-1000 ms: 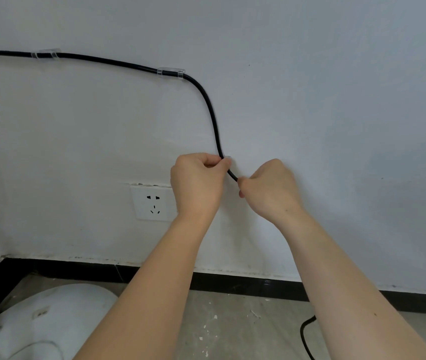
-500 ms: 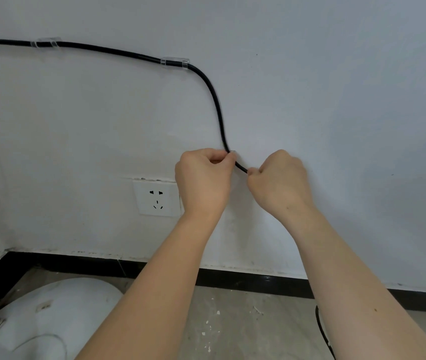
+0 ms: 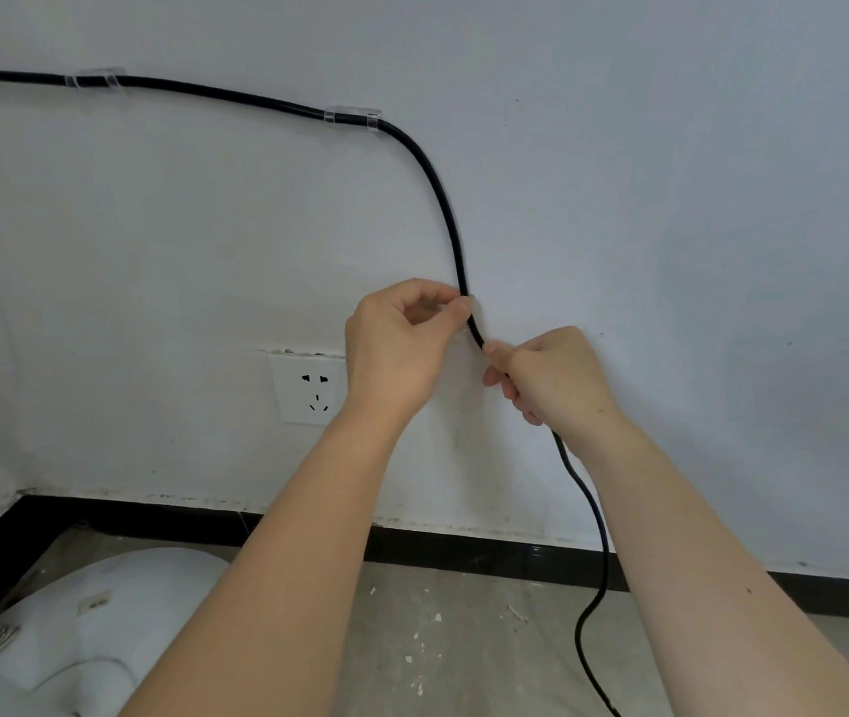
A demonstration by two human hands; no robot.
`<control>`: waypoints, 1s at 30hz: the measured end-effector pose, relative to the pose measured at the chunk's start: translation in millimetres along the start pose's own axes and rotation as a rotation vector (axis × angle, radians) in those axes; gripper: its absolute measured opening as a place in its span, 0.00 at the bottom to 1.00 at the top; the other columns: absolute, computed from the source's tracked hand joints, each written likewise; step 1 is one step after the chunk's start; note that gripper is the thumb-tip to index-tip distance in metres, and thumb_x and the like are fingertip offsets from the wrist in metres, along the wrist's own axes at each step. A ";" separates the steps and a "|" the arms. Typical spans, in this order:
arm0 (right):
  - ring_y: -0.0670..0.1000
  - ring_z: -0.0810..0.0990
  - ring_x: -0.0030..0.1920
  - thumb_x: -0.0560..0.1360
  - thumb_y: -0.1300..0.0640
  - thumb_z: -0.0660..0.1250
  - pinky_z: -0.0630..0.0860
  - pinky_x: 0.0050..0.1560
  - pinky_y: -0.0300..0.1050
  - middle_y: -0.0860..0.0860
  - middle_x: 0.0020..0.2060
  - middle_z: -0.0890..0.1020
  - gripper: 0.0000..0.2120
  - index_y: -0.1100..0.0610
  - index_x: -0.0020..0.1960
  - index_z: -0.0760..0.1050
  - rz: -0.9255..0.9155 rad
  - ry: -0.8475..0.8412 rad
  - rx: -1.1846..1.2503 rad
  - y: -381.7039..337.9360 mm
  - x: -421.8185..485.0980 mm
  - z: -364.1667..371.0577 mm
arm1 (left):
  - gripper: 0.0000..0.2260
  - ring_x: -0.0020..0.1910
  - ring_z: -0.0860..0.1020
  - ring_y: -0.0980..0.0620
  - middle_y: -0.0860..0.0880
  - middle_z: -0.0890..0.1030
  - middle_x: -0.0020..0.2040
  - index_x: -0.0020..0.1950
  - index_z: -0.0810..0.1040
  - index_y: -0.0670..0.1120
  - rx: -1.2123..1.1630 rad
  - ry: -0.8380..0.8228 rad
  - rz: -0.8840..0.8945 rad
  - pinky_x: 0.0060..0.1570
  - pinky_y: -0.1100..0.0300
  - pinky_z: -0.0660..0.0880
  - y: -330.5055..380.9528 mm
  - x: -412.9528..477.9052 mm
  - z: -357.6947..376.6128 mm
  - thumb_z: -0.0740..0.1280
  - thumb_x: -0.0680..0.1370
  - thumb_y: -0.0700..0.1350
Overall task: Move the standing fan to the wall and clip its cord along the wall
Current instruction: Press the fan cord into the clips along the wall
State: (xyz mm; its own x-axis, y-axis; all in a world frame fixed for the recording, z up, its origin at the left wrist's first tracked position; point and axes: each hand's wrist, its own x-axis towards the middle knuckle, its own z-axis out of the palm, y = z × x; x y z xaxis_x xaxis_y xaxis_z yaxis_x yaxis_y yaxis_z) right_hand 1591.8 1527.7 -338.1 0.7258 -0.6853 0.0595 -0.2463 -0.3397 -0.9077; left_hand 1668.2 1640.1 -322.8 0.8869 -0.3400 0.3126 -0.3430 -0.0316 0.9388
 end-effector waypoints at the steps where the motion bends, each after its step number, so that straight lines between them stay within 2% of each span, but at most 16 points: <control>1: 0.51 0.69 0.23 0.74 0.52 0.68 0.66 0.27 0.41 0.50 0.21 0.74 0.17 0.61 0.30 0.81 0.021 -0.020 0.048 2.0 -0.6 0.6 | 0.02 0.32 0.79 0.58 0.56 0.83 0.33 0.39 0.84 0.54 0.006 -0.012 0.003 0.44 0.52 0.80 -0.4 0.8 -2.6 0.73 0.72 0.48; 5: 0.51 0.68 0.23 0.75 0.50 0.67 0.67 0.25 0.41 0.51 0.22 0.74 0.20 0.64 0.34 0.81 0.041 -0.073 0.159 8.9 -3.6 2.3 | 0.03 0.32 0.80 0.54 0.54 0.84 0.34 0.40 0.85 0.56 0.008 -0.029 -0.015 0.43 0.53 0.81 0.5 0.6 -4.4 0.72 0.72 0.49; 11: 0.48 0.69 0.21 0.77 0.48 0.66 0.69 0.25 0.40 0.51 0.22 0.74 0.20 0.60 0.33 0.81 0.033 -0.099 0.254 13.7 -5.7 19.6 | 0.05 0.36 0.82 0.46 0.51 0.85 0.35 0.38 0.84 0.57 0.019 -0.027 0.009 0.46 0.49 0.81 1.8 -1.1 -4.4 0.72 0.73 0.49; 15: 0.49 0.70 0.23 0.76 0.43 0.65 0.70 0.28 0.41 0.52 0.22 0.75 0.23 0.60 0.33 0.82 0.066 -0.089 0.332 22.5 -8.2 30.1 | 0.06 0.33 0.80 0.52 0.53 0.84 0.33 0.37 0.84 0.58 0.037 -0.034 0.049 0.45 0.49 0.81 0.9 -1.0 -4.0 0.71 0.73 0.48; 19: 0.46 0.71 0.22 0.74 0.38 0.64 0.71 0.28 0.36 0.50 0.21 0.75 0.26 0.59 0.33 0.83 0.104 -0.101 0.354 34.4 -9.3 36.2 | 0.06 0.33 0.81 0.51 0.54 0.84 0.32 0.38 0.84 0.58 0.046 -0.027 0.061 0.43 0.51 0.81 1.0 -0.3 -3.4 0.71 0.73 0.48; 25: 0.48 0.72 0.32 0.79 0.53 0.64 0.72 0.39 0.40 0.50 0.29 0.75 0.12 0.59 0.44 0.82 0.120 -0.329 0.658 60.5 -12.3 25.6 | 0.03 0.29 0.79 0.60 0.58 0.83 0.31 0.38 0.83 0.56 0.060 -0.016 0.085 0.40 0.59 0.79 0.2 -0.5 -0.9 0.73 0.71 0.49; 27: 0.47 0.74 0.34 0.79 0.55 0.64 0.73 0.41 0.40 0.50 0.30 0.76 0.12 0.59 0.45 0.83 0.130 -0.371 0.674 68.5 -14.0 23.2 | 0.06 0.29 0.79 0.57 0.57 0.83 0.30 0.35 0.82 0.58 0.067 -0.015 0.092 0.40 0.58 0.79 0.2 0.0 -0.6 0.73 0.71 0.48; 30: 0.47 0.73 0.32 0.78 0.52 0.64 0.73 0.41 0.41 0.49 0.29 0.76 0.14 0.58 0.41 0.83 0.103 -0.346 0.559 68.8 -14.5 27.7 | 0.12 0.31 0.79 0.46 0.51 0.82 0.31 0.31 0.80 0.62 0.092 -0.010 0.119 0.40 0.51 0.81 1.2 0.4 -0.6 0.72 0.71 0.47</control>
State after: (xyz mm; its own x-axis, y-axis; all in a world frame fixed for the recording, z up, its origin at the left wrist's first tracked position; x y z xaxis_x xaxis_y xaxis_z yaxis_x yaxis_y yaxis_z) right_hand 1582.1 1532.1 -412.9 0.9035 -0.4188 -0.0912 -0.0229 0.1653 -0.9860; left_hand 1668.3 1640.4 -321.5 0.8350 -0.3561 0.4194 -0.4731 -0.0758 0.8777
